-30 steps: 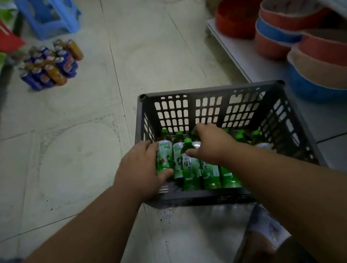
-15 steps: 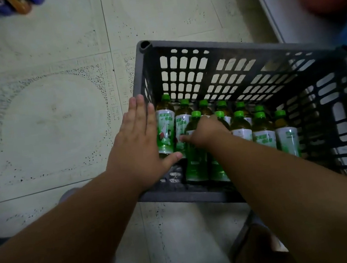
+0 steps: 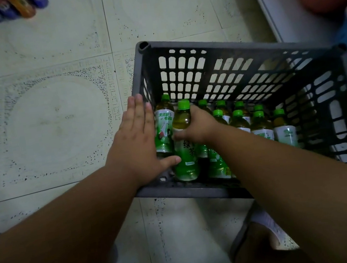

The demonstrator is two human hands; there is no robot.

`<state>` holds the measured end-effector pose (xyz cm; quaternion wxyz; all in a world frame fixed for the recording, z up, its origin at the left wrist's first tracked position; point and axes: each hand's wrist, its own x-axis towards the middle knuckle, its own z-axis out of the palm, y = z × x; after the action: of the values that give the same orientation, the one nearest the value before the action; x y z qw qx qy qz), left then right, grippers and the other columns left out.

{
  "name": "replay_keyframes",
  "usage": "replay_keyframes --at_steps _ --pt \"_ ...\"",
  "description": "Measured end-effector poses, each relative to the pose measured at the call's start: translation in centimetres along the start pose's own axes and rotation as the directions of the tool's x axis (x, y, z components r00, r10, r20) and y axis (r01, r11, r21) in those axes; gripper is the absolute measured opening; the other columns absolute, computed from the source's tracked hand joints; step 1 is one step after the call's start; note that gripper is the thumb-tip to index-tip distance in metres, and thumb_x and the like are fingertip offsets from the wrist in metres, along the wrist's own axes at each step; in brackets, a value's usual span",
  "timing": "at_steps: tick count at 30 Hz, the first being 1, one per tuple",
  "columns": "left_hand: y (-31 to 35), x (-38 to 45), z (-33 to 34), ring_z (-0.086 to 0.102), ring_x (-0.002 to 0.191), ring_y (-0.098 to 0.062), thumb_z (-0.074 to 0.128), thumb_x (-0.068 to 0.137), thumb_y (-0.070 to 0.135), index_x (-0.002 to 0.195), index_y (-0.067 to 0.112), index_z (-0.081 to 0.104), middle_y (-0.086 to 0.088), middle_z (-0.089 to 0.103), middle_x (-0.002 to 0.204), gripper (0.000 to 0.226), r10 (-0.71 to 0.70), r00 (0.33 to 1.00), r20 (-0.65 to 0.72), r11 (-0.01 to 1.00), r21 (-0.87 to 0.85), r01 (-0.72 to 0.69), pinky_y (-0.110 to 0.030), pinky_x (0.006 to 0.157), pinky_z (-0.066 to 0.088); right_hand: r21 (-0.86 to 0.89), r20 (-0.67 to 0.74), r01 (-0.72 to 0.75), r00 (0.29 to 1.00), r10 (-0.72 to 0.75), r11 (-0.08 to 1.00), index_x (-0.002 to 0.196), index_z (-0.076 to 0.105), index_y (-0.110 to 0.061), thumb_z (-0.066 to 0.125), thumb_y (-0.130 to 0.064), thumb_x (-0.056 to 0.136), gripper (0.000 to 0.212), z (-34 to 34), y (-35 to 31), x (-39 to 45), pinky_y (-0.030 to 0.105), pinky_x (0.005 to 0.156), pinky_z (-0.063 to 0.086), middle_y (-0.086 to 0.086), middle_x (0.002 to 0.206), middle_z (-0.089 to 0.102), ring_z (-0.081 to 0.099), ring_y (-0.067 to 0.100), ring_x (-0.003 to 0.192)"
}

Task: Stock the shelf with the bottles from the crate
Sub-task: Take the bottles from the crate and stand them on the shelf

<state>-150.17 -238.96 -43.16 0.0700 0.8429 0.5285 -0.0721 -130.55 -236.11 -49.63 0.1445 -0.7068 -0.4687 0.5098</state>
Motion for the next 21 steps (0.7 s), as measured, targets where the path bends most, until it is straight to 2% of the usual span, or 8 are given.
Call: replay_keyframes --at_steps 2,4,8,10,13,16,17,21 --pt "0.1 0.0 -0.4 -0.031 0.147 -0.031 0.015 0.065 0.096 0.145 0.004 -0.031 -0.020 -0.035 0.156 0.131 -0.006 0.999 0.050 1.000 0.001 0.006 -0.038 0.116 -0.014 0.074 -0.019 0.062 0.998 -0.060 0.995 0.113 0.052 -0.022 0.092 -0.028 0.063 0.064 -1.0 -1.1 -1.5 0.040 0.085 0.058 -0.003 0.104 0.069 0.068 0.015 0.093" --pt "0.1 -0.1 -1.2 -0.031 0.146 -0.029 0.029 0.067 0.094 0.148 0.005 -0.029 -0.018 -0.036 0.156 0.134 -0.014 0.993 0.121 0.999 -0.041 0.019 -0.037 0.116 -0.014 0.088 -0.055 0.125 0.991 -0.121 0.988 0.115 0.050 -0.022 0.089 -0.035 0.068 0.063 -2.5 -2.6 -3.5 0.036 0.081 0.057 -0.005 0.104 0.067 0.066 0.012 0.093" --pt "1.4 -1.6 -5.3 -0.010 0.152 -0.021 0.067 0.073 0.075 0.159 0.010 -0.009 -0.010 -0.012 0.167 0.132 -0.042 0.978 0.204 0.932 -0.346 0.112 -0.033 0.119 0.000 0.070 -0.115 0.236 0.967 -0.227 0.969 0.116 0.048 -0.026 0.082 -0.039 0.077 0.053 -6.8 -5.6 -9.1 0.033 0.077 0.055 -0.008 0.102 0.064 0.064 0.010 0.092" --pt "3.3 -2.8 -7.9 0.005 0.153 -0.019 0.073 0.073 0.069 0.160 0.014 0.001 -0.006 0.004 0.168 0.126 -0.028 0.988 0.151 0.903 -0.420 0.090 -0.035 0.122 0.010 0.064 -0.165 0.305 0.942 -0.292 0.950 0.113 0.048 -0.028 0.082 -0.035 0.078 0.049 -9.4 -6.9 -12.6 0.037 0.081 0.056 -0.006 0.101 0.064 0.064 0.010 0.091" --pt "7.9 -4.5 -12.3 0.016 0.151 -0.016 0.074 0.072 0.069 0.161 0.022 0.006 0.001 0.014 0.167 0.121 0.009 0.998 0.061 0.868 -0.495 0.023 -0.031 0.117 0.017 0.088 -0.286 0.396 0.889 -0.357 0.914 0.112 0.048 -0.030 0.083 -0.033 0.077 0.048 -13.6 -8.0 -19.0 0.034 0.078 0.057 -0.006 0.099 0.064 0.065 0.007 0.088" --pt "13.9 -5.9 -17.2 0.033 0.145 -0.016 0.079 0.067 0.068 0.160 0.027 0.015 0.003 0.030 0.162 0.119 0.045 0.998 -0.034 0.825 -0.562 -0.056 -0.035 0.115 0.029 0.063 -0.430 0.487 0.801 -0.416 0.871 0.108 0.048 -0.033 0.083 -0.029 0.077 0.046 -18.1 -8.1 -26.9 0.009 0.063 0.049 -0.012 0.095 0.062 0.062 -0.010 0.079" --pt "15.8 -6.3 -18.9 0.038 0.142 -0.015 0.080 0.066 0.067 0.159 0.027 0.019 0.003 0.035 0.160 0.119 0.056 0.996 -0.073 0.807 -0.584 -0.088 -0.037 0.113 0.035 0.036 -0.469 0.511 0.767 -0.437 0.859 0.108 0.048 -0.034 0.082 -0.028 0.077 0.047 -19.5 -8.0 -29.7 0.006 0.061 0.047 -0.014 0.095 0.062 0.061 -0.013 0.079" --pt "23.9 -8.1 -24.8 0.047 0.132 -0.014 0.083 0.051 0.071 0.157 0.023 0.025 0.002 0.045 0.152 0.130 0.152 0.973 -0.173 0.693 -0.683 -0.230 -0.037 0.106 0.044 -0.062 -0.602 0.533 0.654 -0.458 0.844 0.120 0.052 -0.028 0.083 -0.031 0.075 0.055 -24.8 -6.0 -40.3 0.026 0.084 0.052 -0.012 0.103 0.065 0.063 0.000 0.092"
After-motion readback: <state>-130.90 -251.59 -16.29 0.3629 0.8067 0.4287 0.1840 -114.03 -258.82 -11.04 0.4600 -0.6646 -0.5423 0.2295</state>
